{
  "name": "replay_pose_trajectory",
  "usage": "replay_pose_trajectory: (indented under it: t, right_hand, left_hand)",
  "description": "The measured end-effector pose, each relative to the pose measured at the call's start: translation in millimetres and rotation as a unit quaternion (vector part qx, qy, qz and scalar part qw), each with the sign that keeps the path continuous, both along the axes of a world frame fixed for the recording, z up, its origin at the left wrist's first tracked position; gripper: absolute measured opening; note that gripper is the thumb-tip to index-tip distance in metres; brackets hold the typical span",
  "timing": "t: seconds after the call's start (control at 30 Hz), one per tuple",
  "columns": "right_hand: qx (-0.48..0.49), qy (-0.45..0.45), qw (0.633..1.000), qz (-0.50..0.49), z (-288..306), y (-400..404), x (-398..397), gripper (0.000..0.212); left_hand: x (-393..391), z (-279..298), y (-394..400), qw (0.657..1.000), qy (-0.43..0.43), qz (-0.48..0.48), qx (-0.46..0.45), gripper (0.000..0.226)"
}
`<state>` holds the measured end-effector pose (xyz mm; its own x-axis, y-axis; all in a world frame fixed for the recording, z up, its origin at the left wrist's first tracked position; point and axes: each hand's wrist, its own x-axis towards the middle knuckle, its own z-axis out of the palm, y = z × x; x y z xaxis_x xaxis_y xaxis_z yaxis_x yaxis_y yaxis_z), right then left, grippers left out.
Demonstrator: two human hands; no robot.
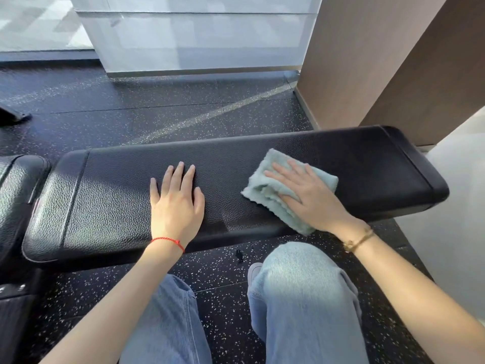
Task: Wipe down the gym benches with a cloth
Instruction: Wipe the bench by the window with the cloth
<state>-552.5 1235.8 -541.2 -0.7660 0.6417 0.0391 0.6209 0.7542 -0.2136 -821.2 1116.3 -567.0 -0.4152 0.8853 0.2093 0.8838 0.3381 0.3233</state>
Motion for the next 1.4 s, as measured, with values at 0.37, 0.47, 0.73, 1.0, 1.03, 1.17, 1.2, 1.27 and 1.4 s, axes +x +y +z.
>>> replay_pose_trajectory:
  t: [0.37, 0.47, 0.73, 1.0, 1.03, 1.17, 1.2, 1.27, 1.4]
  right_hand:
    - [-0.012, -0.066, 0.977, -0.204, 0, 84, -49, 0.056]
    - [0.002, -0.048, 0.997, -0.053, -2, 36, -65, 0.055]
    - [-0.006, 0.006, 0.992, -0.125, -3, 33, 31, 0.050]
    - [0.000, -0.052, 0.988, -0.148, -1, 54, -59, 0.054]
    - [-0.001, -0.046, 0.993, -0.104, -1, 40, -66, 0.054]
    - [-0.015, -0.019, 0.998, 0.053, 0, -7, -47, 0.053]
    - [-0.018, -0.009, 0.998, 0.063, -1, -10, -34, 0.052]
    - [-0.018, 0.008, 0.999, 0.027, 0, -3, -10, 0.051]
    - [-0.028, -0.014, 0.992, -0.124, 3, 48, -20, 0.052]
  left_hand:
    - [1, 2, -1, 1.000, 0.004, -0.001, -0.006, 0.052]
    - [1, 1, -1, 1.000, 0.003, -0.003, -0.005, 0.052]
    - [1, 2, -1, 1.000, 0.001, -0.003, -0.008, 0.052]
    - [0, 4, -1, 1.000, -0.003, -0.005, -0.013, 0.053]
    - [0, 4, -1, 1.000, -0.005, -0.007, -0.013, 0.053]
    - [-4, 7, -4, 1.000, -0.008, -0.010, -0.017, 0.052]
    - [-6, 8, -7, 1.000, 0.000, -0.008, -0.020, 0.051]
    - [-14, 9, -13, 0.999, 0.019, -0.004, -0.026, 0.051]
    - [-39, 10, -29, 0.999, 0.025, 0.028, -0.026, 0.050]
